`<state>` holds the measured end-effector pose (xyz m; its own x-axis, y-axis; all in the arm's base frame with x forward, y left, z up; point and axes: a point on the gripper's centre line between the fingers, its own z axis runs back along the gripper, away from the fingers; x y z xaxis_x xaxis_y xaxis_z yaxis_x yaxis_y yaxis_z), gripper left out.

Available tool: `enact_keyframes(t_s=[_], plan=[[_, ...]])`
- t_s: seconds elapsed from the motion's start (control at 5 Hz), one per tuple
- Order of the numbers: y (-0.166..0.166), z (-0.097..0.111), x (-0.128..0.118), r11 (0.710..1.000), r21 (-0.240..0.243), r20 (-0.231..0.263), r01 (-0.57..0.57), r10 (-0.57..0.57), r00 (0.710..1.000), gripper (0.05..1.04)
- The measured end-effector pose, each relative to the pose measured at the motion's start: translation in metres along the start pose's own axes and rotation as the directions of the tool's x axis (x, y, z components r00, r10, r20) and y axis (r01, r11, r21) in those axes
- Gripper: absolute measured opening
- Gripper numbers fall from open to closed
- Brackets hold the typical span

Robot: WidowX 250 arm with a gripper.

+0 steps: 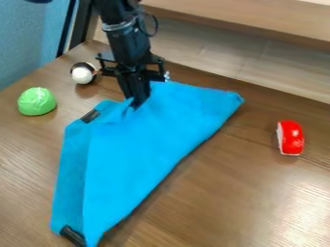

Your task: Fold the clothes from bottom of right to top of left

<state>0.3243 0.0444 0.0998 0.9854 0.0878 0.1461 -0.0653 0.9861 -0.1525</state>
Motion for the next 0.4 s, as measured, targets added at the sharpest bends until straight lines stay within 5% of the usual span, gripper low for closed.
enact_keyframes(t_s=[0.4], plan=[[0.0119,-0.0120,0.0093,1.000,0.007,-0.034,0.021,-0.021,0.999,0.068]])
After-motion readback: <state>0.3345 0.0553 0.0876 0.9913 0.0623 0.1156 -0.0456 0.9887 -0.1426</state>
